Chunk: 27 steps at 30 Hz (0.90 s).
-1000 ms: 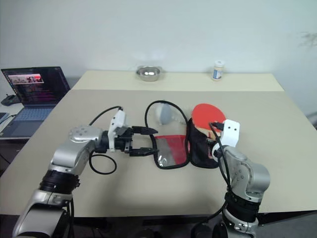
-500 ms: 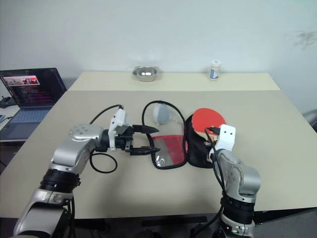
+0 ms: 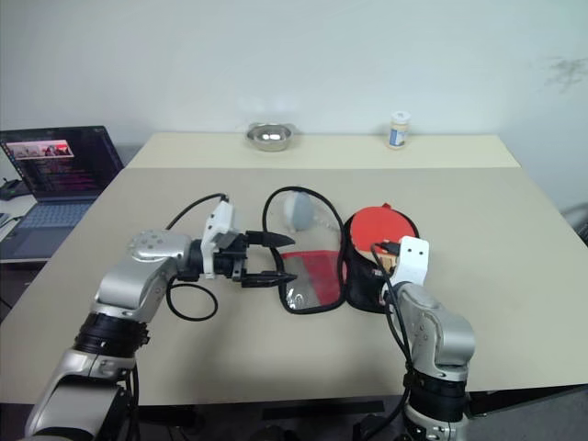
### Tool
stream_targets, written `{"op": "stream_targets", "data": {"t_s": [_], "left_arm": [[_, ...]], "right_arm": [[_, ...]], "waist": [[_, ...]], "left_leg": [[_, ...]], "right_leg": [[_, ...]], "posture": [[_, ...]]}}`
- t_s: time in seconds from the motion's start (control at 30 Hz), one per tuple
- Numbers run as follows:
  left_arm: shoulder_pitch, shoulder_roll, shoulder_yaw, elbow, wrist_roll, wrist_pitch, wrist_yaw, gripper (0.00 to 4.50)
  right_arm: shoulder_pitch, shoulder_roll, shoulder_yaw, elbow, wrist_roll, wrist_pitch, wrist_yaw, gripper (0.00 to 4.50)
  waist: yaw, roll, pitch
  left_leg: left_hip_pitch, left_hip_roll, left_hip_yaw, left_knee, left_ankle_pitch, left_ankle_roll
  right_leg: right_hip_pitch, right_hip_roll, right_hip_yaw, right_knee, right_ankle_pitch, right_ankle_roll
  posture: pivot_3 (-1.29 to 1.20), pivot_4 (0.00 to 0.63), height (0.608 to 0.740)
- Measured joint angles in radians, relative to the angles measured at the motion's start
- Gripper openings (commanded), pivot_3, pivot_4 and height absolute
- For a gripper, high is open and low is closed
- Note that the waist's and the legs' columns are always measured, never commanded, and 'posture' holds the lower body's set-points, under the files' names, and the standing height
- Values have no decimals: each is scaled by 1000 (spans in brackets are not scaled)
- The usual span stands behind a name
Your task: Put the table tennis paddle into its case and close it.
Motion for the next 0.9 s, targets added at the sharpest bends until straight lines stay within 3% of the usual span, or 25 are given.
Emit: {"op": "stream_targets", "data": {"t_s": [0.2,0.53,0.67,0.8,0.9], "left_arm": [[0,-5,-1,11,3,-18,-6,4028],[17,-3,-1,11,12,-31,-9,4028],[45,27,2,9,12,-14,-5,4028],[68,72,16,14,30,-12,18,4028],[69,108,36,49,49,-15,45,4028]], "right_arm": [[0,-2,1,4,-5,-6,0,1073],[4,14,38,-36,-3,-22,5,4449],[-8,-86,75,-150,40,20,86,4479],[-28,-336,58,-282,154,93,278,4479],[-26,-512,-24,-360,296,156,460,4479]], "waist": [[0,0,0],[0,0,0],[0,0,0],[3,0,0],[4,-1,0]], "left_leg": [[0,0,0,0,0,0],[0,0,0,0,0,0],[0,-1,0,0,0,0],[0,-1,0,0,0,0],[0,0,-1,0,0,1]], "right_leg": [[0,0,0,0,0,0],[0,0,0,0,0,0],[0,0,0,0,0,0],[0,0,-1,-1,0,0],[1,0,-2,-1,0,0]], "posture": [[0,150,740],[0,150,740],[0,150,740],[0,150,740],[0,150,740]]}}
